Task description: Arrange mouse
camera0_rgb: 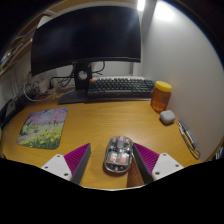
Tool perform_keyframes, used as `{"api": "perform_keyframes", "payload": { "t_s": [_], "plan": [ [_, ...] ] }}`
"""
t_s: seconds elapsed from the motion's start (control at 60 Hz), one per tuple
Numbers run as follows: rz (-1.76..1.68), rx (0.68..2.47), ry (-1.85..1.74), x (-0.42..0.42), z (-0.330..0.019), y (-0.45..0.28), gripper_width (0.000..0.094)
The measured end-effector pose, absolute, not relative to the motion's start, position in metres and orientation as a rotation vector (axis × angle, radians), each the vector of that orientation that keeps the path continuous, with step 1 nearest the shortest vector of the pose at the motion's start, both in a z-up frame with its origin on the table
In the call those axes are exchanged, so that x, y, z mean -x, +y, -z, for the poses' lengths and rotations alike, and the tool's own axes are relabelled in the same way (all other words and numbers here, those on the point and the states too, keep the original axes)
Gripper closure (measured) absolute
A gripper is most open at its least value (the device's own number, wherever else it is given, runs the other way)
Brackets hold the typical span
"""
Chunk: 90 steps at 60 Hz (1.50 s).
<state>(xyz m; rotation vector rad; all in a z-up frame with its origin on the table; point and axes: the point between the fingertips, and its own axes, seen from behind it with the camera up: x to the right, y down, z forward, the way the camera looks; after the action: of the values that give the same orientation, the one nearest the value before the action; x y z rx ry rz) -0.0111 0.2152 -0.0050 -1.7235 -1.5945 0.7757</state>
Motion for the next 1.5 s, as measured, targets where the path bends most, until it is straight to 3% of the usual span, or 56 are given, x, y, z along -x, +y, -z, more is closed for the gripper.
{"api": "perform_keyframes", "payload": {
  "t_s": [0.2, 0.3, 0.383, 0.55, 0.7, 0.85, 0.967, 1.067, 1.217, 1.367, 1.5],
  "plan": [
    [-0.787, 1.733, -1.614, 0.028, 0.008, 0.206, 0.007],
    [-0.755, 1.75, -1.615, 0.03, 0.014, 0.209, 0.0137],
    [-0.729, 1.742, -1.612, 0.031, 0.015, 0.215, 0.0475],
    [-0.69, 1.788, -1.602, 0.029, 0.013, 0.215, 0.0575],
    [-0.724, 1.78, -1.553, 0.041, -0.049, 0.198, 0.0593],
    [-0.828, 1.706, -1.59, 0.069, -0.126, 0.126, 0.0594],
    [-0.91, 1.665, -1.635, 0.093, -0.149, 0.047, 0.0595],
    [-0.94, 1.642, -1.684, 0.109, -0.13, -0.013, 0.0596],
    [-0.906, 1.632, -1.755, 0.12, -0.063, -0.07, 0.0595],
    [-0.824, 1.624, -1.829, 0.115, -0.002, -0.082, 0.0571],
    [-0.824, 1.642, -1.831, 0.111, 0.012, -0.079, 0.0487]
  ]
}}
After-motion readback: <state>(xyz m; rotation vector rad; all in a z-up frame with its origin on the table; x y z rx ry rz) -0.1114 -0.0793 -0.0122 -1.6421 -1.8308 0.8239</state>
